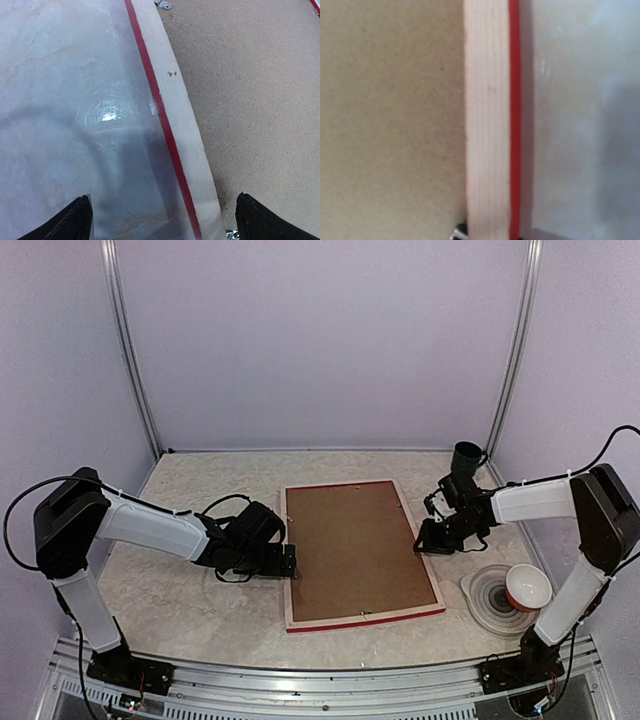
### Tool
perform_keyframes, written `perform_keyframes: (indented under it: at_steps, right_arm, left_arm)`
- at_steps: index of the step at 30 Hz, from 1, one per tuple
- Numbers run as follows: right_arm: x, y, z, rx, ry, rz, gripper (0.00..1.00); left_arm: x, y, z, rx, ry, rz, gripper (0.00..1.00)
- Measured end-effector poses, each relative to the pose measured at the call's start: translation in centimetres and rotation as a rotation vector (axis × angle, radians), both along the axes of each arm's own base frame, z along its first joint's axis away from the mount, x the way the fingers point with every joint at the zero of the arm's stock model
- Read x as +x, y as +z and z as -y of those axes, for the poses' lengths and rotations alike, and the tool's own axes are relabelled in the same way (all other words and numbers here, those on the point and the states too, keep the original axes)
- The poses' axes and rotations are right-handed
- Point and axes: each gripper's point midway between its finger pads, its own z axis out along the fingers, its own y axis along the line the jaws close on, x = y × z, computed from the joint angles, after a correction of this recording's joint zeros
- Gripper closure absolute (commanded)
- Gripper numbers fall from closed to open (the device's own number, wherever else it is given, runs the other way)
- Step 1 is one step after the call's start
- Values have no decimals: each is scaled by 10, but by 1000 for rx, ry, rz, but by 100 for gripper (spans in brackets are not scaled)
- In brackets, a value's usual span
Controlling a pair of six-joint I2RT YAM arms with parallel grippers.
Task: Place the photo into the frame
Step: Press the fastener onto the backboard.
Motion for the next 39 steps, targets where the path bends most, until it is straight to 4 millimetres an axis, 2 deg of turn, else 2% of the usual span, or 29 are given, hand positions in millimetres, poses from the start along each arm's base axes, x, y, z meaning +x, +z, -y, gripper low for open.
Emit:
perform_keyframes:
  at_steps: [10, 20, 39]
  right_arm:
    - [1, -6, 5, -32, -19, -7, 73]
    - [9, -5, 2, -23, -17, 12, 76]
    - [16, -8, -2, -32, -6, 15, 75]
  left_arm:
    - [0, 0, 0, 0, 0, 0, 1]
    - [0, 0, 0, -1, 0, 0, 1]
    - [0, 0, 0, -1, 0, 0, 1]
